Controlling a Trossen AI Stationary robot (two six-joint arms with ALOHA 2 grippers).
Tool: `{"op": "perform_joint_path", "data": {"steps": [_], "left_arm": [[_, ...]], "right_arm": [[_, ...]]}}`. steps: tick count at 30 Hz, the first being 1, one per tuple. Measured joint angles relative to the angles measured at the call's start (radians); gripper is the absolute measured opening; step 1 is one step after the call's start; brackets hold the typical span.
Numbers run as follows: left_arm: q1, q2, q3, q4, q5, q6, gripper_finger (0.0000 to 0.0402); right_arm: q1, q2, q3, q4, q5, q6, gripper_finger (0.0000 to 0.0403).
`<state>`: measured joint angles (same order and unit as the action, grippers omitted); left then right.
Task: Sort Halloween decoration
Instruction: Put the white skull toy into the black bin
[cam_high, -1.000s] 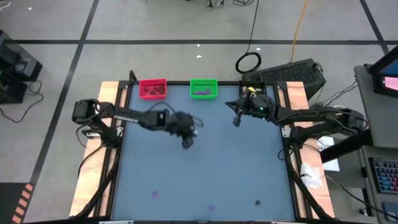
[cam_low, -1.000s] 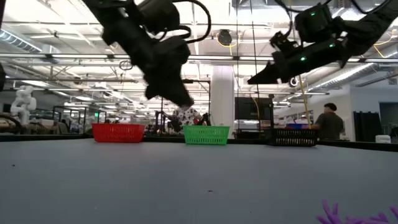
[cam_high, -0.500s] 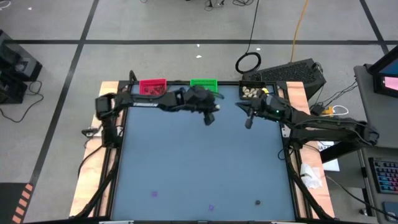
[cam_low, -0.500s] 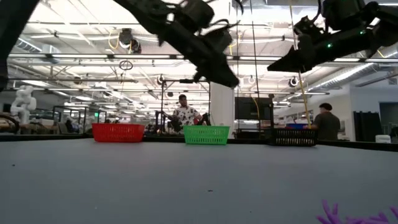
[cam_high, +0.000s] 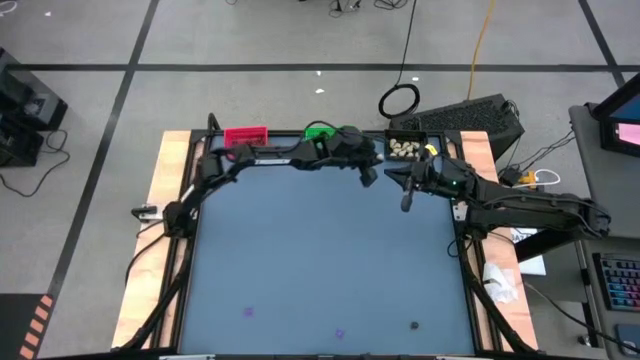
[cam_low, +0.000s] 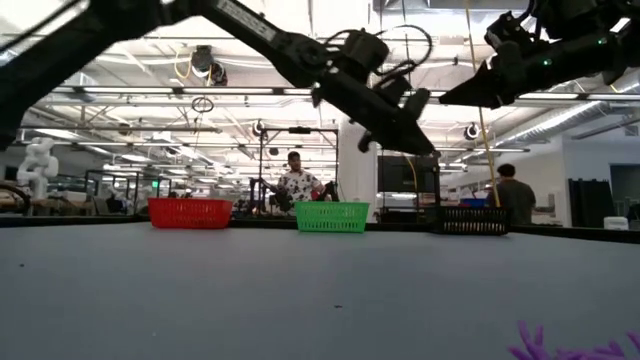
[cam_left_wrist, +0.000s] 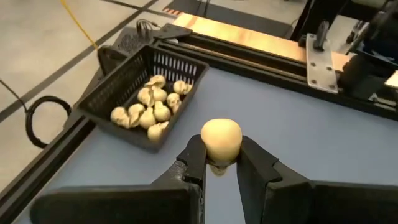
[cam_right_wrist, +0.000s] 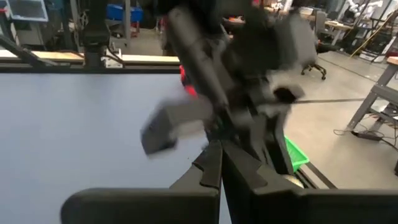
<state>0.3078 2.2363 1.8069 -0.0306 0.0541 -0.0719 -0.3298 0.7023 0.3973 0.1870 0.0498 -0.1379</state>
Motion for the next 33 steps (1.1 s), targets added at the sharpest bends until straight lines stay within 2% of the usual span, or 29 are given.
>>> {"op": "perform_joint_path", "data": {"steps": [5,11,17,29,33], "left_arm": [[0.013,0.121,0.168,-0.008,0.007,0.001,0.0047],[0.041,0.213,0.303,-0.012,0.027,-0.033,0.0047],[0.059,0.282,0.358,0.026,0.023,-0.072,0.0047],[0.091,0.333,0.364,0.165,0.06,-0.184,0.0047],[0.097,0.354,0.364,0.162,0.075,-0.212,0.0047]], "right_arm": [[0.001,-0.031,0.0,-0.015,0.005,0.003,0.0],[0.003,-0.064,0.0,-0.042,0.014,0.017,0.0],[0.005,-0.074,-0.014,-0.035,0.026,0.01,0.0],[0.005,-0.087,-0.014,-0.029,0.03,0.021,0.0],[0.005,-0.087,-0.014,-0.047,0.045,0.046,0.0]]}}
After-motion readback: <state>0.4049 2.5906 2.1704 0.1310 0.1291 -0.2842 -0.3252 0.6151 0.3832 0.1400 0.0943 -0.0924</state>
